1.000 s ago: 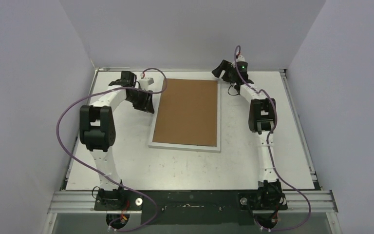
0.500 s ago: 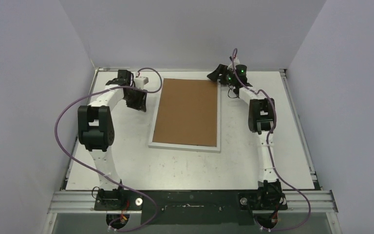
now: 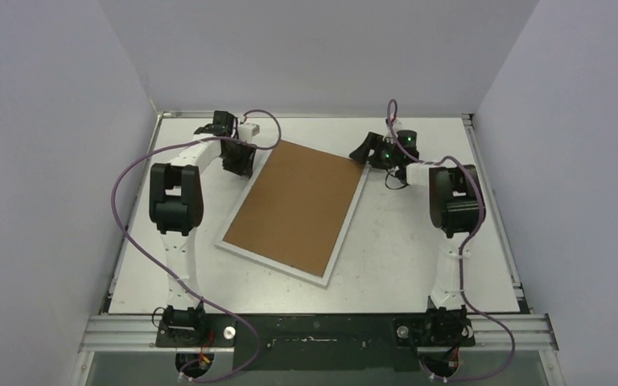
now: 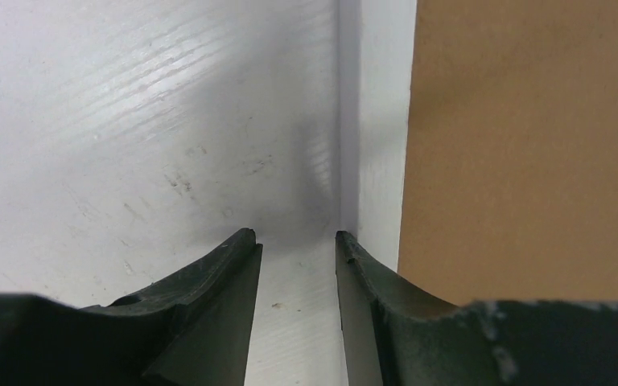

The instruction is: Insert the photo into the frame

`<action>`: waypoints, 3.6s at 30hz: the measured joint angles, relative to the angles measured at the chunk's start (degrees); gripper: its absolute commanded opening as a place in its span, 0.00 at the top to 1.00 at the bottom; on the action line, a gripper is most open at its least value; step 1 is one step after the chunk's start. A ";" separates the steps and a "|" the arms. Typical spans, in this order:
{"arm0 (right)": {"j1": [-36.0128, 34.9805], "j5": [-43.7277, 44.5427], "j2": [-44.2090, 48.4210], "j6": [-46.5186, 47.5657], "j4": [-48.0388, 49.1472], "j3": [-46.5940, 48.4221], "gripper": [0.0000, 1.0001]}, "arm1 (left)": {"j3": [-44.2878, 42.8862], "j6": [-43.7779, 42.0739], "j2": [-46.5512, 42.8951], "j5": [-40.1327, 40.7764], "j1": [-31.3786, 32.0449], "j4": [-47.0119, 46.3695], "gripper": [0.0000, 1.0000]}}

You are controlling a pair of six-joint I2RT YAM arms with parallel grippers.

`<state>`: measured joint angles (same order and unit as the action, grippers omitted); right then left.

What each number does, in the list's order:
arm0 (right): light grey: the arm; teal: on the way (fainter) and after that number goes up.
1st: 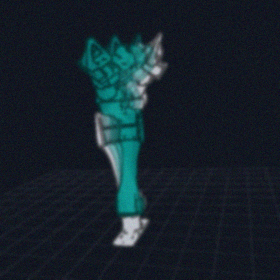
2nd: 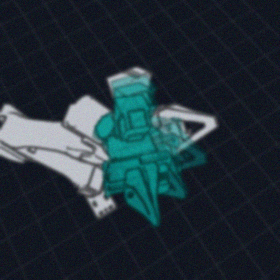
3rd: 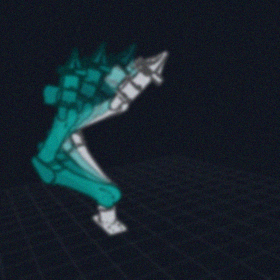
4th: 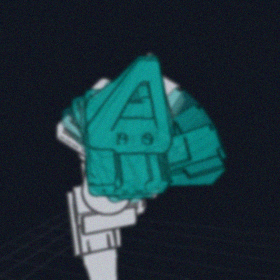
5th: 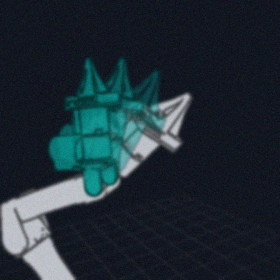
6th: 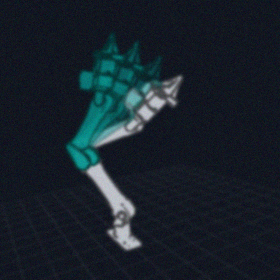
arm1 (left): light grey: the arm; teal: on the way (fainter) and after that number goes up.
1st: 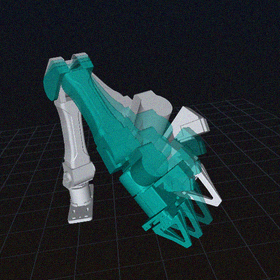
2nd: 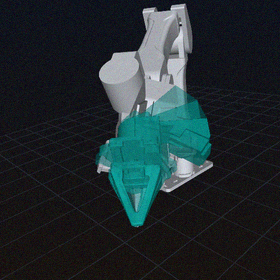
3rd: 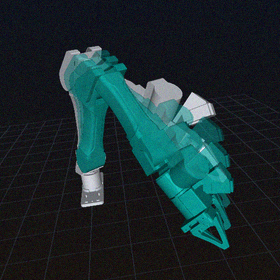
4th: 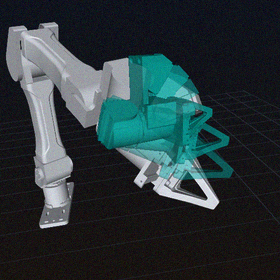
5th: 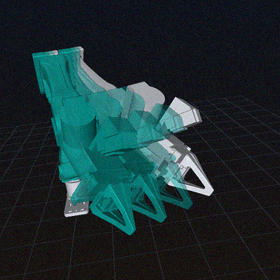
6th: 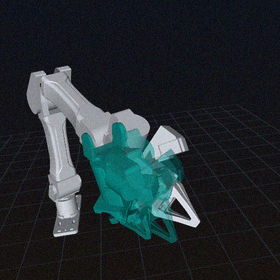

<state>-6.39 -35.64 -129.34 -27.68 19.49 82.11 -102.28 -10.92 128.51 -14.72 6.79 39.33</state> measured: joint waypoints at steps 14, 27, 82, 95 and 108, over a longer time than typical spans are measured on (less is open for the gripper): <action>-2.03 15.41 36.61 -5.18 -7.28 -40.17 0.29 | -3.41 -2.03 1.16 -4.52 7.82 1.40 0.62; -1.79 22.40 44.94 -4.28 -17.84 -40.59 0.23 | -14.78 -8.35 -0.20 -11.19 4.15 15.32 0.60; -0.46 18.32 42.56 -10.78 -17.64 -44.04 0.26 | 21.18 -13.49 -13.92 9.38 0.70 -9.11 0.61; -2.34 10.73 48.37 -8.94 -23.98 -43.54 0.18 | 7.52 -7.17 -11.21 -2.82 -2.21 -5.53 0.60; -29.88 31.19 59.47 13.94 -30.29 -35.04 0.19 | 11.04 -9.05 -20.61 -8.72 -9.14 5.79 0.60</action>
<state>-36.27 -4.45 -69.87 -13.74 -10.81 47.07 -91.24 -19.97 107.90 -23.44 -2.35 45.12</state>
